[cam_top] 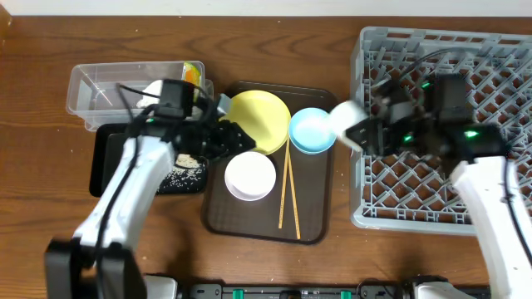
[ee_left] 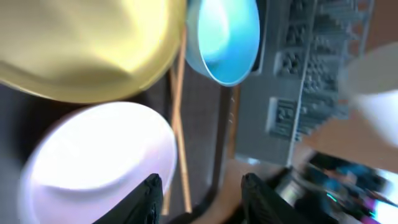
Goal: Sort waste into correct bins and load items into the dishwasher rack
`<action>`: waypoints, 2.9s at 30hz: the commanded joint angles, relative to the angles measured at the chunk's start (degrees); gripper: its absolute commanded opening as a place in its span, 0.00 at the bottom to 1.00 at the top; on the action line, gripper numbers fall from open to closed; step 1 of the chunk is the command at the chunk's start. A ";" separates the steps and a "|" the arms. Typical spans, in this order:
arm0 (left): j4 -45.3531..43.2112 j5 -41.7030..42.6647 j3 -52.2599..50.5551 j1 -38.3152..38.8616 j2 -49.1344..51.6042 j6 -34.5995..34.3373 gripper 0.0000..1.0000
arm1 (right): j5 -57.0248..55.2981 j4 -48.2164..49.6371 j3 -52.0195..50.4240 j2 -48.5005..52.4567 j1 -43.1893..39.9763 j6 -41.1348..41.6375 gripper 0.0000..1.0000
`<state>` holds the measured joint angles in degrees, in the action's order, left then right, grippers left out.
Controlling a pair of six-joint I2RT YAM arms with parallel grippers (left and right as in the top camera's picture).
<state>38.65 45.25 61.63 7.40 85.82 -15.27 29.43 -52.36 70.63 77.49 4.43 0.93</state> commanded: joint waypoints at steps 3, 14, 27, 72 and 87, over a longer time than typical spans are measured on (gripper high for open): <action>0.15 -10.99 0.50 -0.59 -6.88 2.16 0.45 | -16.09 -10.43 9.29 0.39 -5.42 5.97 0.10; 1.42 -14.58 0.48 -0.59 -9.05 2.16 0.45 | -28.00 -29.49 20.55 12.87 -17.64 5.90 0.11; 1.68 -16.11 0.48 -0.57 -9.05 2.16 0.46 | -29.44 -31.76 20.70 22.18 -21.73 5.53 0.14; 7.41 -24.68 0.48 -0.59 -9.05 2.08 0.47 | -19.69 -24.30 20.20 24.28 -21.57 1.62 0.86; 12.33 -34.40 0.48 -0.59 -9.03 1.46 0.64 | -11.19 0.98 21.55 19.96 2.86 -1.88 0.76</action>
<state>50.81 12.49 61.63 7.11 76.93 -13.65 21.76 -52.84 91.79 96.25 1.80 0.16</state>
